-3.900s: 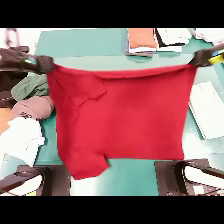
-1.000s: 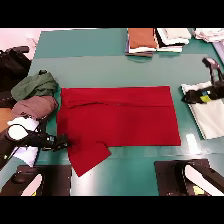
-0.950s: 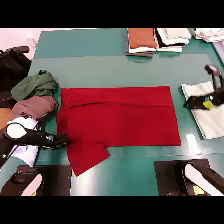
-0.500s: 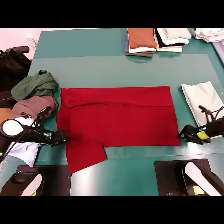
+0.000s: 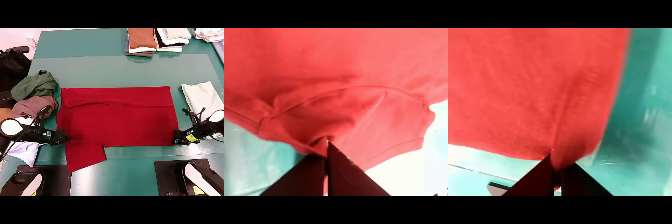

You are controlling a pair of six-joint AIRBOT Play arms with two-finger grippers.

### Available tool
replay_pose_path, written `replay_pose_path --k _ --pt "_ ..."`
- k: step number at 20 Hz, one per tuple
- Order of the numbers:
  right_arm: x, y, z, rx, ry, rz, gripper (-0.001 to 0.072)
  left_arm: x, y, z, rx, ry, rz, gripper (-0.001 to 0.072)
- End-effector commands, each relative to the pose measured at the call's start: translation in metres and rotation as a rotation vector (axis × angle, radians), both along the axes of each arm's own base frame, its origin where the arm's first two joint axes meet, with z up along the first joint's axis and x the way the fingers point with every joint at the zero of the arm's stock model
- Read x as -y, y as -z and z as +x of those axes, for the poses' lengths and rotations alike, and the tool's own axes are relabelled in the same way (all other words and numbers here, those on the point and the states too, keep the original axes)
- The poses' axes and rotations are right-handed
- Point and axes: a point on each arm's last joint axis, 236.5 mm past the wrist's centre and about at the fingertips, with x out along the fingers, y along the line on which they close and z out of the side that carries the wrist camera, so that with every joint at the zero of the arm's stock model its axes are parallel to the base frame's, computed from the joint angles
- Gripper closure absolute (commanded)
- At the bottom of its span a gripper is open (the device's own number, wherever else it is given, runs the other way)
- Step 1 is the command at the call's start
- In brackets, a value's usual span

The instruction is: Fold the shirts.

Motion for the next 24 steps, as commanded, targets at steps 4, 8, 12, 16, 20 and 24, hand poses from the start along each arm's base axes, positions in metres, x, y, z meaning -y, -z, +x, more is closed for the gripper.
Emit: replay_pose_path --k 4,8,12,16,20,24 --pt "0.008 -0.053 0.007 0.104 -0.158 -0.111 0.0691 -0.023 -0.038 -0.033 0.057 0.060 0.106 0.0684" --pt "0.015 -0.087 0.032 0.291 -0.131 -0.175 0.0691 -0.018 -0.057 -0.032 0.082 0.070 0.087 0.0684" --pt "0.026 -0.110 0.079 0.360 -0.114 -0.198 0.0692 -0.024 -0.072 0.029 0.226 0.029 0.119 0.0684" --pt "0.041 -0.112 0.145 0.400 -0.091 -0.203 0.0692 -0.030 -0.078 0.113 0.332 0.011 0.159 0.0683" --pt "0.031 -0.097 0.203 0.383 -0.134 -0.166 0.0692 -0.031 -0.061 0.190 0.348 0.020 0.190 0.0682" --pt "0.012 -0.077 0.248 0.369 -0.184 -0.148 0.0692 -0.032 -0.030 0.239 0.325 0.009 0.202 0.0682"
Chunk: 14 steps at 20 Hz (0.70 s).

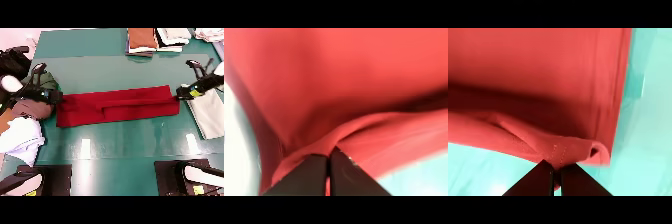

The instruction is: Fold the shirts.

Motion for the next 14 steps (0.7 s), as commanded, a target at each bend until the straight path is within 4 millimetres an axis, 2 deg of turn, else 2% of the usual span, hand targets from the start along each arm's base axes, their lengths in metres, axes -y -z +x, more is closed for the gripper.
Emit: replay_pose_path --k 1,3,4,5,6,7,9,10,11,12,14 --pt "-0.016 0.017 0.043 -0.007 -0.033 0.010 0.0691 -0.002 0.026 0.045 0.012 -0.014 0.015 0.0682" --pt "-0.024 0.019 0.060 -0.003 -0.042 0.029 0.0687 -0.002 0.031 0.050 0.008 -0.019 0.015 0.0682" --pt "-0.030 0.017 0.069 0.011 -0.037 0.062 0.0587 -0.002 0.030 0.050 0.009 -0.018 0.014 0.0678" --pt "-0.033 0.013 0.079 0.034 -0.027 0.086 0.0368 -0.002 0.027 0.051 0.014 -0.018 0.012 0.0449" --pt "-0.033 0.007 0.087 0.054 -0.014 0.111 0.0213 -0.001 0.022 0.053 0.018 -0.017 0.007 0.0241" --pt "-0.032 0.000 0.093 0.068 0.000 0.137 0.0189 0.000 0.015 0.055 0.023 -0.011 0.005 0.0237" --pt "-0.028 -0.012 0.095 0.092 -0.002 0.191 0.0187 0.004 -0.001 0.055 0.018 0.008 -0.002 0.0240" --pt "-0.021 -0.014 0.090 0.081 -0.004 0.210 0.0187 0.007 -0.008 0.055 0.017 0.015 -0.017 0.0397" --pt "-0.012 -0.013 0.082 0.057 0.000 0.221 0.0187 0.013 -0.015 0.055 0.017 0.020 -0.042 0.0613" --pt "0.000 -0.009 0.073 0.028 0.014 0.235 0.0188 0.019 -0.019 0.055 0.020 0.025 -0.068 0.0681" --pt "0.024 0.009 0.052 -0.043 0.073 0.261 0.0187 0.029 -0.024 0.055 0.021 0.024 -0.112 0.0682"
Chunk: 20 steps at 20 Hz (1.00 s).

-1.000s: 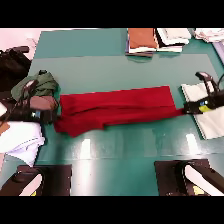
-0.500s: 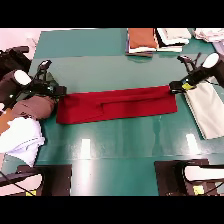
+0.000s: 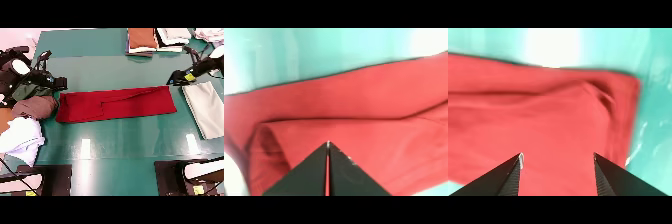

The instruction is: Fold the shirts.

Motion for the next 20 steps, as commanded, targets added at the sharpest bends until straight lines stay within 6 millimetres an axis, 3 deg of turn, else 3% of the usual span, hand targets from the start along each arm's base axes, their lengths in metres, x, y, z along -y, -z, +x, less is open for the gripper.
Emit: replay_pose_path --k 1,4,7,10,11,12,13,14,17,20 --pt "0.032 0.021 -0.033 -0.102 0.056 0.073 0.0187 0.022 -0.011 -0.002 -0.003 0.027 -0.062 0.0682" --pt "0.052 0.059 -0.056 -0.179 0.175 0.168 0.0188 0.059 -0.013 -0.009 0.017 0.102 -0.063 0.0682" --pt "0.040 0.082 -0.057 -0.186 0.226 0.300 0.0191 0.099 -0.020 -0.005 0.074 0.105 -0.097 0.0683" --pt "0.017 0.097 -0.052 -0.212 0.186 0.328 0.0210 0.136 -0.010 -0.009 0.080 0.138 -0.113 0.0682" --pt "0.008 0.100 -0.050 -0.216 0.162 0.327 0.0243 0.147 -0.003 -0.010 0.067 0.134 -0.123 0.0683" --pt "-0.004 0.100 -0.046 -0.211 0.121 0.319 0.0397 0.160 0.003 -0.011 0.058 0.137 -0.137 0.0683" --pt "-0.015 0.096 -0.042 -0.195 0.065 0.311 0.0563 0.171 0.010 -0.011 0.058 0.144 -0.145 0.0683" --pt "-0.022 0.088 -0.037 -0.172 0.023 0.302 0.0660 0.183 0.018 -0.012 0.053 0.156 -0.151 0.0683" --pt "-0.028 0.036 -0.012 -0.043 -0.043 0.261 0.0691 0.220 0.036 -0.013 0.037 0.202 -0.162 0.0683" --pt "-0.043 -0.043 0.005 0.125 -0.107 0.208 0.0692 0.251 0.053 -0.008 0.025 0.246 -0.160 0.0683"
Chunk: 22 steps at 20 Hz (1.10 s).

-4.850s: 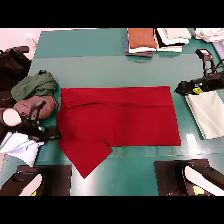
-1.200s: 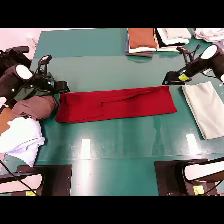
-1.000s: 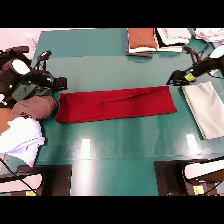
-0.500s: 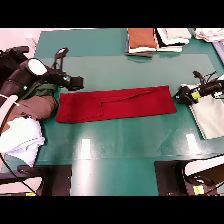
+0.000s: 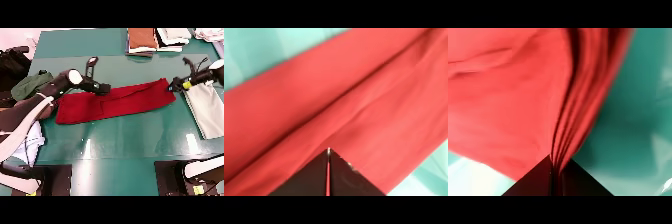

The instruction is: Fold the shirts.

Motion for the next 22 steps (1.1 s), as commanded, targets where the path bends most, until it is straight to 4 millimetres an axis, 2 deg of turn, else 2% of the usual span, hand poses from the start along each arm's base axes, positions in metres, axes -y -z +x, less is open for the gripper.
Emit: replay_pose_path --k 1,4,7,10,14,16,18,20,22 --pt "-0.026 -0.085 0.016 0.187 -0.059 -0.037 0.0692 0.037 0.021 0.004 -0.013 0.040 -0.007 0.0684" --pt "-0.062 -0.151 0.018 0.334 -0.105 -0.056 0.0692 0.052 0.042 0.004 -0.059 0.065 -0.002 0.0683" --pt "-0.103 -0.194 0.014 0.432 -0.168 -0.049 0.0691 0.052 0.059 0.003 -0.094 0.055 0.008 0.0683" --pt "-0.142 -0.214 0.007 0.475 -0.228 -0.027 0.0692 0.052 0.061 0.003 -0.097 0.054 0.009 0.0683" --pt "-0.189 -0.220 -0.007 0.492 -0.297 0.008 0.0691 0.051 0.056 0.003 -0.102 0.067 0.014 0.0683" --pt "-0.210 -0.224 -0.012 0.505 -0.315 0.031 0.0692 0.040 0.037 0.012 -0.088 0.087 0.034 0.0683" --pt "-0.240 -0.236 -0.020 0.529 -0.343 0.104 0.0692 0.010 0.004 0.032 -0.020 0.074 0.075 0.0683" --pt "-0.275 -0.245 -0.030 0.543 -0.373 0.192 0.0691 -0.041 -0.045 0.055 0.079 0.012 0.117 0.0683" --pt "-0.318 -0.242 -0.041 0.539 -0.418 0.259 0.0691 -0.105 -0.108 0.070 0.184 -0.086 0.143 0.0683"
